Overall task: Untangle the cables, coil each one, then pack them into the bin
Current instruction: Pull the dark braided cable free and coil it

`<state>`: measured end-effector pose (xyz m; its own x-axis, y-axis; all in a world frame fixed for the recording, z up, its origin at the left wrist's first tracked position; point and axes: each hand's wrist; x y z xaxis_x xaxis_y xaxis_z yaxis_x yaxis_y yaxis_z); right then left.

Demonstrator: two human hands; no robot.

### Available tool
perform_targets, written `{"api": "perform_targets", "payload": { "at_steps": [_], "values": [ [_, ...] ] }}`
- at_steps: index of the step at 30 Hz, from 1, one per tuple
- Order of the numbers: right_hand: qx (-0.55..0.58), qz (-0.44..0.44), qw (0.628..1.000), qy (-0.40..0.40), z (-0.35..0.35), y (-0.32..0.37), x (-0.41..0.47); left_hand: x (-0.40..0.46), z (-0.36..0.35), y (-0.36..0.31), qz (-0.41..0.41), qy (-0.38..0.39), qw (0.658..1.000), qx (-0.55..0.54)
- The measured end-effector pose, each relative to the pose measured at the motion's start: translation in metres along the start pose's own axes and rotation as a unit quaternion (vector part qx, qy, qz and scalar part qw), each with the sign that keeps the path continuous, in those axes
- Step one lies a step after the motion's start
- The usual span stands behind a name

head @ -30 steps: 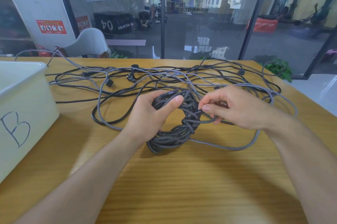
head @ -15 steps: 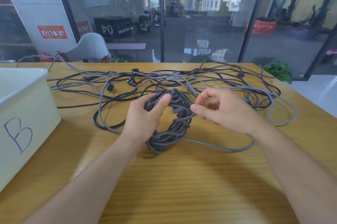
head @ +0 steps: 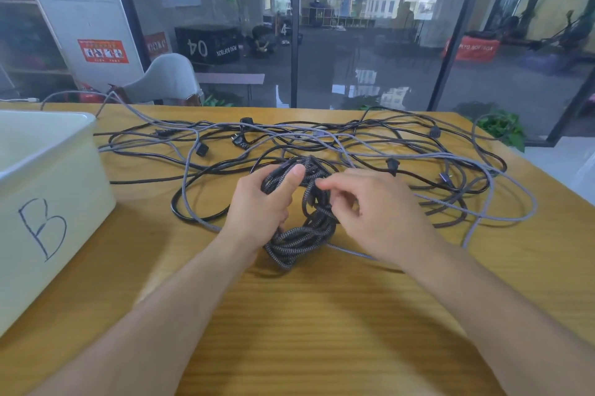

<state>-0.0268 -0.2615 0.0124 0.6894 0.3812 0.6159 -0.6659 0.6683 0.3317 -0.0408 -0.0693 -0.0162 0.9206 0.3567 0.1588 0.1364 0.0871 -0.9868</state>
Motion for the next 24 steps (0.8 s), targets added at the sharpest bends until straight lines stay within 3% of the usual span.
{"api": "perform_targets", "payload": {
  "at_steps": [4, 11, 15, 18, 20, 24],
  "values": [
    [0.043, -0.014, 0.998, -0.054, -0.003, 0.003, -0.002, -0.001, 0.000, -0.003, 0.000, 0.006, 1.000, -0.006],
    [-0.021, 0.032, 0.992, -0.124, -0.014, 0.006, -0.004, -0.006, -0.003, -0.008, -0.046, 0.026, 0.999, 0.012],
    [0.020, 0.032, 0.993, -0.108, -0.013, -0.002, -0.003, -0.007, -0.003, -0.010, -0.024, 0.029, 0.999, 0.008],
    [0.046, 0.029, 0.997, -0.054, -0.012, -0.012, 0.000, -0.006, -0.001, -0.009, -0.008, 0.027, 1.000, 0.003],
    [0.167, -0.036, 0.985, -0.004, -0.011, -0.019, 0.001, -0.005, 0.001, -0.009, 0.015, 0.027, 0.999, -0.017],
    [0.301, -0.206, 0.931, -0.035, -0.005, -0.037, 0.005, -0.004, 0.005, -0.013, 0.043, 0.054, 0.995, -0.071]
  ]
}}
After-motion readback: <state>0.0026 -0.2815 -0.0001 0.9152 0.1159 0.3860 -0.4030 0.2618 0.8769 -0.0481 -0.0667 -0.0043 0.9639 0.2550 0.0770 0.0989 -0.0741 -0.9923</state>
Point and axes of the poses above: each hand's wrist, its own x-axis towards the middle knuckle, its own z-axis out of the back of the hand, y = z × x, and after that the axes turned 8 degrees about -y, right-handed
